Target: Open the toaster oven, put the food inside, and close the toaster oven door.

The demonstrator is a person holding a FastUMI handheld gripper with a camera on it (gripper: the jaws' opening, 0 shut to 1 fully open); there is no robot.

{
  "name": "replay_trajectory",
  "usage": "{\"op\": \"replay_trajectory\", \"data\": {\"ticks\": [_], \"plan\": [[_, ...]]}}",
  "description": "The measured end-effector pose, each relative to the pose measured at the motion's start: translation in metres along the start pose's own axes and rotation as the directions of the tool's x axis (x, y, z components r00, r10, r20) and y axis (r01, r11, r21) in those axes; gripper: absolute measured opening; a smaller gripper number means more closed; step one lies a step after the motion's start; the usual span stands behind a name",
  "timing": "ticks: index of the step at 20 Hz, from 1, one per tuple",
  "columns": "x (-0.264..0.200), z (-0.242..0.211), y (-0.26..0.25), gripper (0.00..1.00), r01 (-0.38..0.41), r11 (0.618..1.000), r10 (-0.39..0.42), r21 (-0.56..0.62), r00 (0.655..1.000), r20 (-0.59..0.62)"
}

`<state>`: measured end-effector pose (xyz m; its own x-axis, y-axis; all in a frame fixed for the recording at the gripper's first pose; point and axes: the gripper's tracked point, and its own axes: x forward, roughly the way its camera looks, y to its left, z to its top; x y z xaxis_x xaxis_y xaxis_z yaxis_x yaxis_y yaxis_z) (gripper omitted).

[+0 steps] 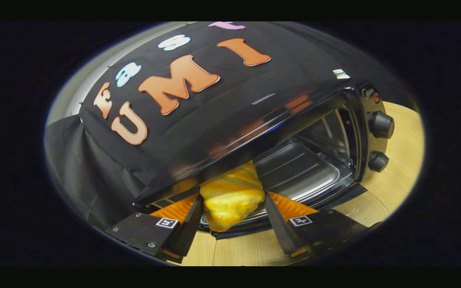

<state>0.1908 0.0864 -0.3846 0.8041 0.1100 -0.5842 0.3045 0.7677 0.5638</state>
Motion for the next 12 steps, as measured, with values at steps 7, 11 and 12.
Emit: {"op": "replay_trajectory", "data": {"ticks": [7, 11, 12], "plan": [[-0.019, 0.019, -0.008, 0.97, 0.094, 0.973, -0.078, -0.21, 0.993, 0.084], [-0.048, 0.017, -0.013, 0.97, 0.104, 0.959, -0.089, -0.263, 0.994, 0.07], [-0.058, 0.014, -0.018, 0.97, 0.113, 0.951, -0.098, -0.287, 0.993, 0.066]]}}
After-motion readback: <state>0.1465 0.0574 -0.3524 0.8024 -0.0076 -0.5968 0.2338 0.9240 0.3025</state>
